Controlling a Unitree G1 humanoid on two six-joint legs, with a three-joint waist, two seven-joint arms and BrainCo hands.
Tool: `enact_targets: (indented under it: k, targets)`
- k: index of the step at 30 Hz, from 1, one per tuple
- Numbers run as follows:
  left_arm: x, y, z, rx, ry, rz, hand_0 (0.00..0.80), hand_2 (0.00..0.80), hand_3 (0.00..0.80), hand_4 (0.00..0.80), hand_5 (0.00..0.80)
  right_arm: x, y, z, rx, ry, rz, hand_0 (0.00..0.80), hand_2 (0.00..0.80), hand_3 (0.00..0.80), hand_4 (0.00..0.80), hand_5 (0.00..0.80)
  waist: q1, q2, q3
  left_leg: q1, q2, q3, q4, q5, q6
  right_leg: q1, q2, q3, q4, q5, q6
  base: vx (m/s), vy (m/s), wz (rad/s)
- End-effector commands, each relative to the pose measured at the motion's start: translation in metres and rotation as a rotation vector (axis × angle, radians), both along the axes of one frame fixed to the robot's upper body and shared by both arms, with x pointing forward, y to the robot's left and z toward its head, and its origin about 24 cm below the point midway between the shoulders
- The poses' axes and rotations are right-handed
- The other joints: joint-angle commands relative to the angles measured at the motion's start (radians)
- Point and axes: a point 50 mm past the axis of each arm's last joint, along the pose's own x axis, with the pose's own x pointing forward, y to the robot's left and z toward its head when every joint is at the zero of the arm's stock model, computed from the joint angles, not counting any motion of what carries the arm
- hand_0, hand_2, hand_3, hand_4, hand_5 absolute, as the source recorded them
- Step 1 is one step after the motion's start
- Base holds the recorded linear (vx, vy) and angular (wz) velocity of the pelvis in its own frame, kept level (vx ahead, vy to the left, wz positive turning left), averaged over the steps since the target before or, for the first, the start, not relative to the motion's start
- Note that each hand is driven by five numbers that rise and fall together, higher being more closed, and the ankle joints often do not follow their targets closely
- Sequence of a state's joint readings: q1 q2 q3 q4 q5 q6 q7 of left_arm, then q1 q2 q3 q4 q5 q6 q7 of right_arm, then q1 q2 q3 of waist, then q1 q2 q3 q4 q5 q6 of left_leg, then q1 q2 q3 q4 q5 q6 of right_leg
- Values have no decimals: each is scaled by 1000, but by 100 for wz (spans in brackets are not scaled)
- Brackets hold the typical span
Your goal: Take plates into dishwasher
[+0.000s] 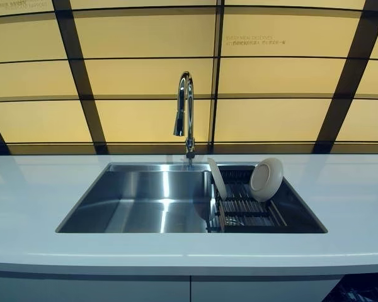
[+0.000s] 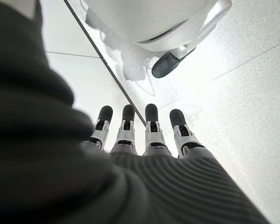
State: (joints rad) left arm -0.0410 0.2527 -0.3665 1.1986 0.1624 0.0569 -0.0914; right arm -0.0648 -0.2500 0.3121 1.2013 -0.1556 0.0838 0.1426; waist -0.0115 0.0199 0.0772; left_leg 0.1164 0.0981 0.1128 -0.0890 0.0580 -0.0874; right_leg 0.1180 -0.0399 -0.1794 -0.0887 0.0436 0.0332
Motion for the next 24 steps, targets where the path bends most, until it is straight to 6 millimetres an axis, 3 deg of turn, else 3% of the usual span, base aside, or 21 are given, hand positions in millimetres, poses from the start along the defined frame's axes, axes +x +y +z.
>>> enact_targets:
  k: [1,18,24]
  targets:
    - [18,-3,3,-10,-23,-10,0,0,0,0,0,3,3,-1,-21,31,71,0,0,0,0,0,-6,-45,37,26,-82,24,2,-99,83,16,-37,12,8,-24,72,0,0,0]
    - [18,-3,3,-8,-24,-14,0,0,0,0,0,0,3,-2,-14,42,4,0,0,0,0,0,-10,-47,42,27,-81,26,2,-100,82,15,-37,13,9,-24,72,0,0,0]
    - [18,0,4,-8,-34,3,0,0,0,0,0,-20,-5,-5,-36,116,-104,0,0,0,0,0,-25,-50,55,23,-78,42,2,-100,84,3,-36,24,11,-20,75,-11,6,-5]
